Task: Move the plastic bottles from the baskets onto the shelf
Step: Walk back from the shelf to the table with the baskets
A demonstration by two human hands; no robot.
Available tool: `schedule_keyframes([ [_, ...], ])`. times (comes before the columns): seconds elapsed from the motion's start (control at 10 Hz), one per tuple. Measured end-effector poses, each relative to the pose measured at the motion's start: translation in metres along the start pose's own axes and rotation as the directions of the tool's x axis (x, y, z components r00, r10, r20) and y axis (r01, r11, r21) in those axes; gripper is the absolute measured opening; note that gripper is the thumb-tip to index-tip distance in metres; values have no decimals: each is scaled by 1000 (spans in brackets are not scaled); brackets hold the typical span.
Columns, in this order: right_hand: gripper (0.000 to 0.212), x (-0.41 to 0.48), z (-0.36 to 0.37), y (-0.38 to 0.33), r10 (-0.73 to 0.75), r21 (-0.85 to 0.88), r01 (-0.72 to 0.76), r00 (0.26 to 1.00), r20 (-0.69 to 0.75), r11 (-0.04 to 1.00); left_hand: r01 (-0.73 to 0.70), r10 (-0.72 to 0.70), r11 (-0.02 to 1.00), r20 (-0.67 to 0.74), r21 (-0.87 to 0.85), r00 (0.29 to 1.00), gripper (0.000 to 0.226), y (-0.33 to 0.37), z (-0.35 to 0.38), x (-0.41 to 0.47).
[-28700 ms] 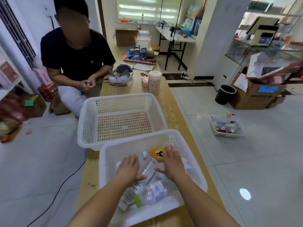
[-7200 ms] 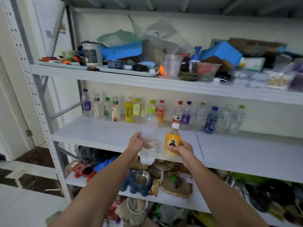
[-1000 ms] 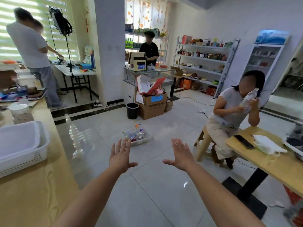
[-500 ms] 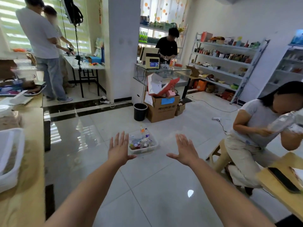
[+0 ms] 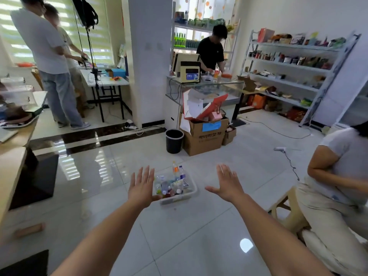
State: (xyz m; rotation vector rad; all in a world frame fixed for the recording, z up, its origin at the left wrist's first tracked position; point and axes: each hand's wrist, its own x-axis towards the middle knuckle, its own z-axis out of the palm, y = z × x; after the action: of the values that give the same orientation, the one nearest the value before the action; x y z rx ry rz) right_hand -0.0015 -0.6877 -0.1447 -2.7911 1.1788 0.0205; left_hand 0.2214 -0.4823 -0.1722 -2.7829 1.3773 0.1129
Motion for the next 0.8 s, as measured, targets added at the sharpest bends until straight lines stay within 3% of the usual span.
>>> schedule_keyframes([
  [0.3, 107, 172, -23, 69, -52, 3, 52, 999, 14, 999, 72, -72, 997, 15, -11, 997, 103, 38, -25, 155],
  [0.8, 105, 445, 4, 99, -128, 0, 128, 986, 106, 992, 128, -129, 992, 111, 16, 985, 104, 30, 0, 409],
])
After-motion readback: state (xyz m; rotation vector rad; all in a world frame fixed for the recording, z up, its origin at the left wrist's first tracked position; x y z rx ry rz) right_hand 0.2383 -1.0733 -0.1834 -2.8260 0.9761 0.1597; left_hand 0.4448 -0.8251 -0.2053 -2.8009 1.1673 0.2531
